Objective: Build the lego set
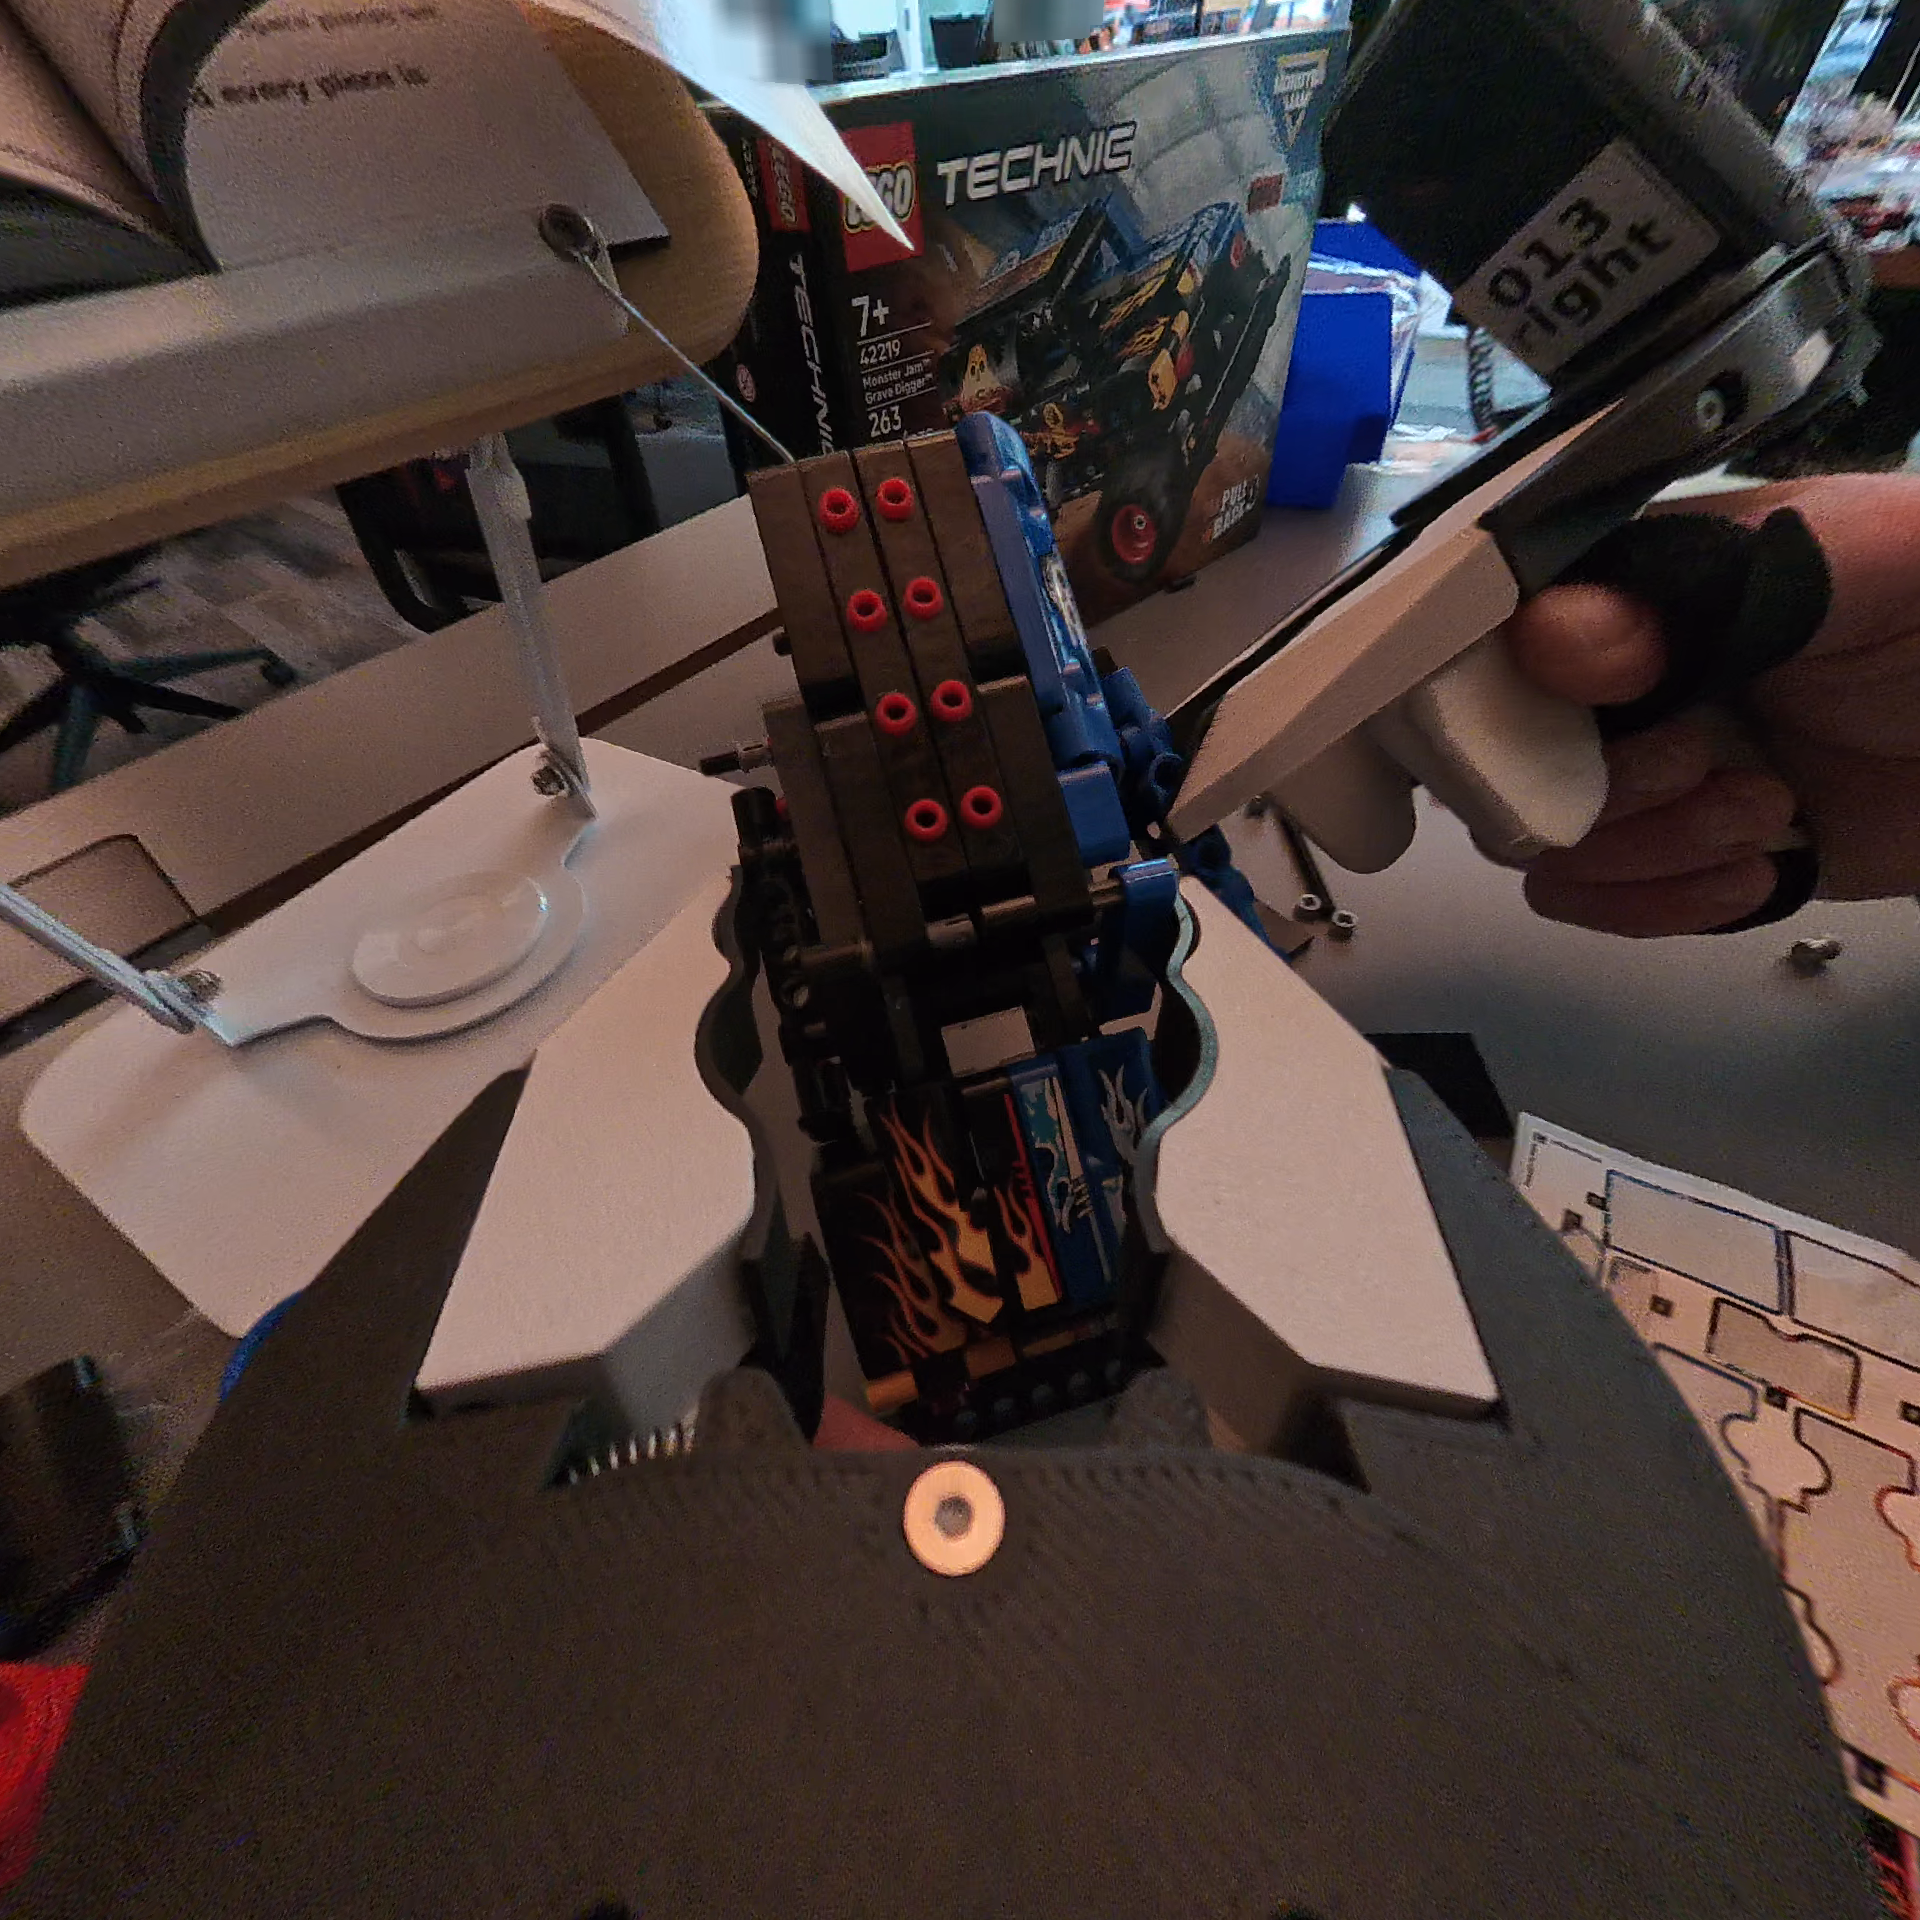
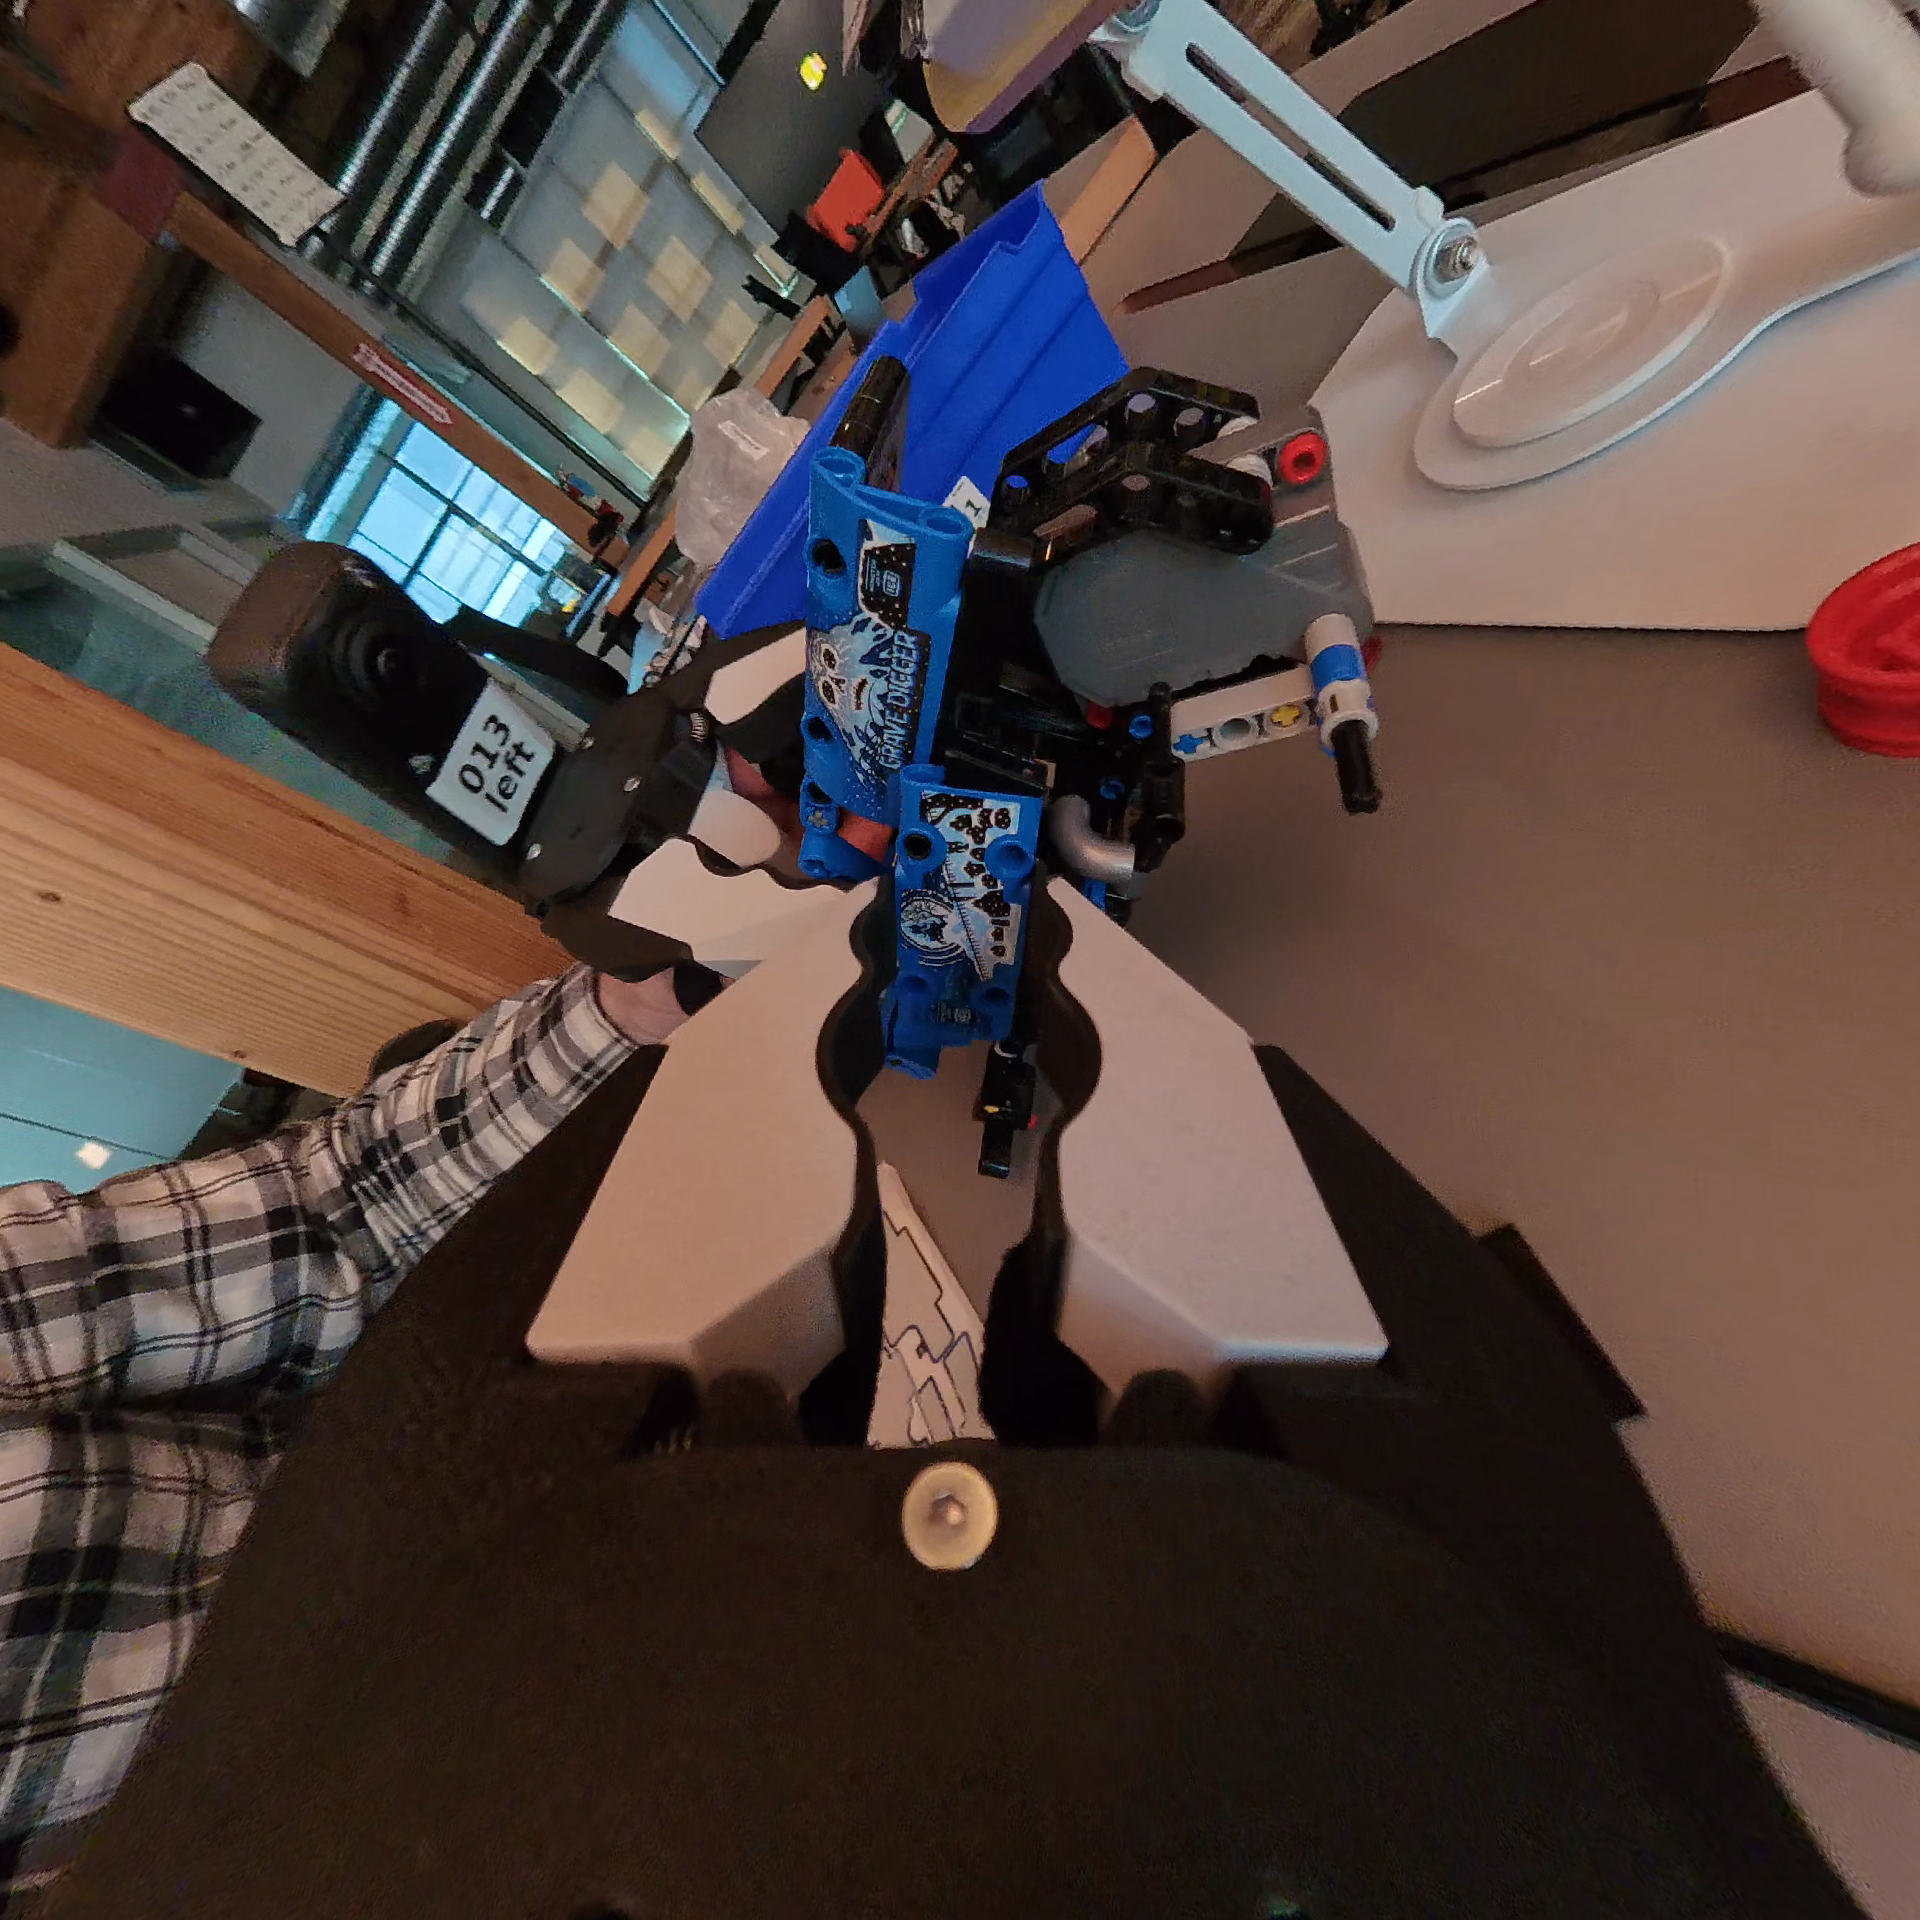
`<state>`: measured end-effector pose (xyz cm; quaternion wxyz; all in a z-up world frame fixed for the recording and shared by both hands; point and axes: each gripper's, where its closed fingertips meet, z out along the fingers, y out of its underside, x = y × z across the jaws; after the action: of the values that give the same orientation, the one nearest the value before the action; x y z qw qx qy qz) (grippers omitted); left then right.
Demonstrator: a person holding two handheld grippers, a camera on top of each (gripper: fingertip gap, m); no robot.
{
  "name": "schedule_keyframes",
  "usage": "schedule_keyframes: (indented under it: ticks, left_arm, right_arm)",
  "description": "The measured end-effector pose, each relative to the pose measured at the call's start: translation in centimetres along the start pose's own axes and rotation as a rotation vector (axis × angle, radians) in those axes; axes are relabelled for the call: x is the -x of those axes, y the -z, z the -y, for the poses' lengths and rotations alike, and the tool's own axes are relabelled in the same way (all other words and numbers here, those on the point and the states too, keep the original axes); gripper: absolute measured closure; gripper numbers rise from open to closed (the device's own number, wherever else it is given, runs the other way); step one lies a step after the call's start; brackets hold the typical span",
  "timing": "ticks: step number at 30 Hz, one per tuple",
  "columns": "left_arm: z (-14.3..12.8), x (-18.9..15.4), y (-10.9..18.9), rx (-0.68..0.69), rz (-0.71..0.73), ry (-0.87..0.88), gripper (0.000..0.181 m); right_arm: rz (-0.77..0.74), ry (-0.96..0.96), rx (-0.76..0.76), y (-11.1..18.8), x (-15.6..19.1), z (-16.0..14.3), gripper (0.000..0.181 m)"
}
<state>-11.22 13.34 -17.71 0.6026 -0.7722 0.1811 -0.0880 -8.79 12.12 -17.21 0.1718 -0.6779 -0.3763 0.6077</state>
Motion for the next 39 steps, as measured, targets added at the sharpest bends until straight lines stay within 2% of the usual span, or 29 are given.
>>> schedule_keyframes:
  ticks: [4, 9, 12, 19, 26, 29, 33, 39]
  left_arm:
    - [0.0, 0.0, 0.6, -0.043, -0.024, 0.090, 0.107]
    - [0.9, -0.1, 0.9, -0.161, -0.096, 0.355, 0.106]
    - [0.7, -0.1, 0.7, -0.156, -0.123, 0.412, 0.106]
    - [-1.7, -0.9, 0.2, 0.047, -0.248, 0.462, 0.103]
    - [-2.5, -0.6, 0.5, 0.255, -0.273, 0.303, 0.102]
    - [-2.6, -0.4, 0.7, 0.360, -0.332, 0.337, 0.095]
    - [-2.7, 0.8, 0.2, 0.475, -0.349, 0.348, 0.113]
    - [-3.3, 0.8, -0.2, 0.672, -0.340, 0.158, 0.112]
  right_arm:
    - [0.013, 0.014, -0.015, -0.3, 0.6, 0.1, 0.159]
    - [-0.013, 0.099, -0.045, -0.2, 1.9, 1.5, 0.159]
    - [-0.043, 0.115, -0.033, -0.2, 1.6, 1.5, 0.159]
    - [-0.052, 0.049, -0.022, -0.8, -0.1, 0.4, 0.159]
    - [-0.046, 0.005, -0.009, -1.0, -1.2, -0.4, 0.159]
    - [-0.044, -0.013, 0.015, -1.4, -1.6, -1.0, 0.159]
    - [-0.044, -0.017, 0.030, -1.7, -1.8, -1.3, 0.159]
    - [-0.056, -0.022, 0.033, -1.8, -2.2, -1.4, 0.159]
